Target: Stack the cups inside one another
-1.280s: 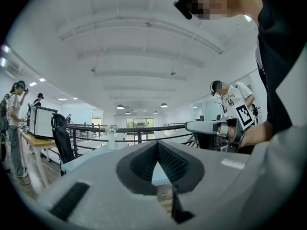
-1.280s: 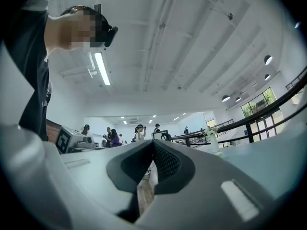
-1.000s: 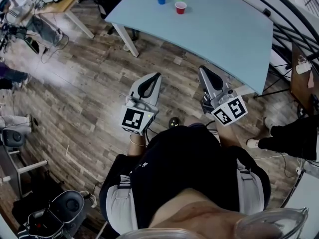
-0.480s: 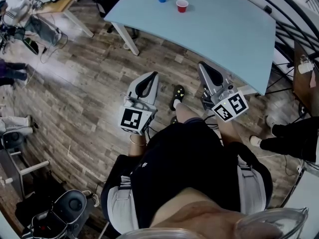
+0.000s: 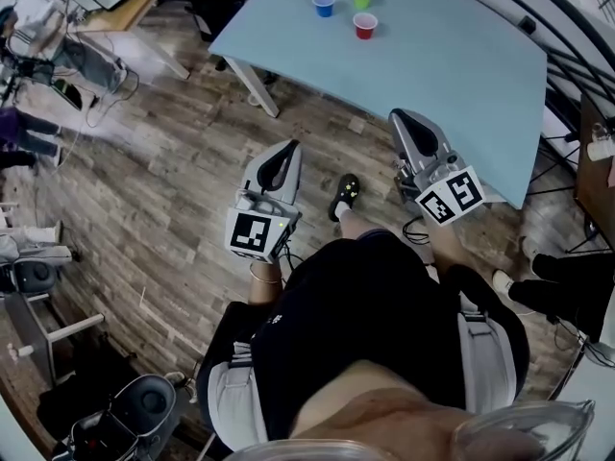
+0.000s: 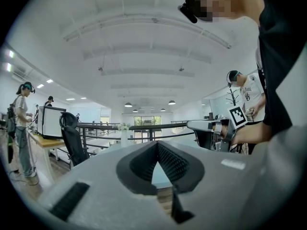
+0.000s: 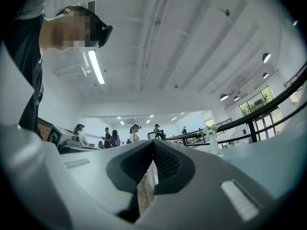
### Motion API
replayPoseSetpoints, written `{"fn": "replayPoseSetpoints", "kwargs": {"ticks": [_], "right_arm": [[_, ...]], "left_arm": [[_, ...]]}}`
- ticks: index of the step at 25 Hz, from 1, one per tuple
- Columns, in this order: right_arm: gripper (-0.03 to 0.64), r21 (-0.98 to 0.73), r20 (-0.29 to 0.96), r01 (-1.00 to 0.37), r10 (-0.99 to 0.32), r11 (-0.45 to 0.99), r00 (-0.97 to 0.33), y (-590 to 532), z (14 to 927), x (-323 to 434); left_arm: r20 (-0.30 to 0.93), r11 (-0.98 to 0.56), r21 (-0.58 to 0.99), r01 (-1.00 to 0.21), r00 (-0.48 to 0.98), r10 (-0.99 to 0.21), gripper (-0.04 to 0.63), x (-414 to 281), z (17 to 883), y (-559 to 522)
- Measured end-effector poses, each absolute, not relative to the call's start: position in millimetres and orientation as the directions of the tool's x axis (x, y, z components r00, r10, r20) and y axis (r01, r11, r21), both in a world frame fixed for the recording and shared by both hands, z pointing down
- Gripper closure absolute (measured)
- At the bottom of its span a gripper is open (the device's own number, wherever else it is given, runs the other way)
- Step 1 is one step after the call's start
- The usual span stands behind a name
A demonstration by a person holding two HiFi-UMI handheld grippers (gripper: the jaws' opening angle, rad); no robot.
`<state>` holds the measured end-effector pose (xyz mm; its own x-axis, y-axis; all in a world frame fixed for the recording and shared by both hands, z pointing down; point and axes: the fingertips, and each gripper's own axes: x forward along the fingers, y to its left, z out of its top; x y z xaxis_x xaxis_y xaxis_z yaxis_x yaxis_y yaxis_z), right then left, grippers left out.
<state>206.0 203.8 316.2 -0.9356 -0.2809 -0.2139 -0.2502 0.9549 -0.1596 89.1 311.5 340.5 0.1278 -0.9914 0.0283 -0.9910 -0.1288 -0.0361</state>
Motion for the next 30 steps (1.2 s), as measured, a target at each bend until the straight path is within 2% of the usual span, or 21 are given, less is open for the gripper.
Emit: {"fn": "replayPoseSetpoints", "kwargs": {"ticks": [18, 30], "right_arm": [[0.617, -0.17, -0.213, -0.278, -0.31, 0.946, -0.926, 61, 332, 132], [0.617, -0.173, -0.204, -0.337, -0.368, 0.926, -0.907, -22, 337, 109]], "left_arm": [[0.049, -0.135, -0.044, -0.99, 0.133, -0.99, 0.603, 8, 342, 168], [0.074, -0.187, -0.052, -0.981, 0.183, -0.98, 0.603, -22, 346, 76]]}}
